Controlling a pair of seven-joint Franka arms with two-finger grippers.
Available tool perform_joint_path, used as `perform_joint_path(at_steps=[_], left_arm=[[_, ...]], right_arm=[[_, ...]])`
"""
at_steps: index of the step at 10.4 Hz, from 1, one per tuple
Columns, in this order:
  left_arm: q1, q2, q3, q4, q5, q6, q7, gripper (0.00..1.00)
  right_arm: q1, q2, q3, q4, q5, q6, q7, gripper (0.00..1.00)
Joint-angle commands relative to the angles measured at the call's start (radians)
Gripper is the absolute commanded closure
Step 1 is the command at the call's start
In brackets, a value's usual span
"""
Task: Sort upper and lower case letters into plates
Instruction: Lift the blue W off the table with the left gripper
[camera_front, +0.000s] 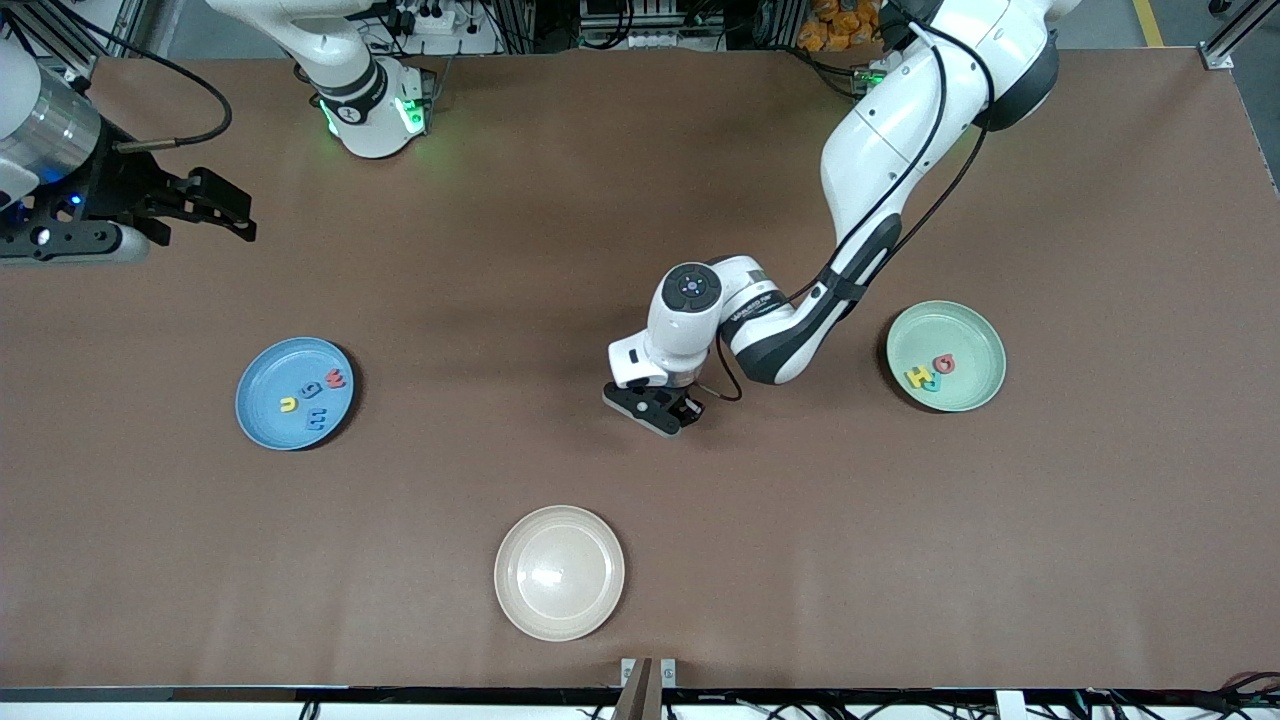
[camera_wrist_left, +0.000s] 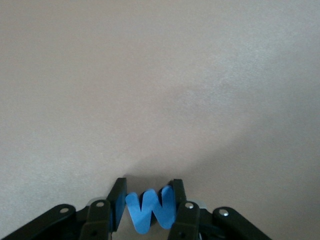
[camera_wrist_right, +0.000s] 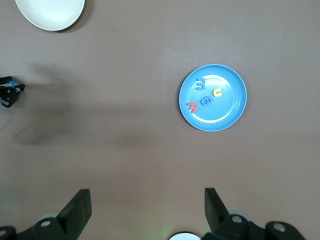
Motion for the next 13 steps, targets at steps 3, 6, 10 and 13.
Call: perform_joint_path(at_steps=[3,6,10,13], left_arm=[[0.102,-0.037,-0.114,-0.003,-0.035,-0.139,0.035,1.0],[0.26,-0.088,-0.251,-0.011,-0.035,-0.277,0.118,1.0],[0.592,-0.144,-0.483,-0.098,-0.029,-0.456,0.194,1.0],[0.781,-0.232,-0.57,-0.198,0.017,-0.5,0.199,1.0]], right_arm=[[0.012,0.025,-0.005,0.025,-0.036,0.06,0.022,0.0],[0.005,0.025,-0.007,0.025,-0.033,0.058,0.022,0.0],[0.009,0.025,-0.007,0.025,-0.035,0.06,0.02,0.0],[0.012,0.025,-0.007,0.027,-0.035,0.06,0.02,0.0]])
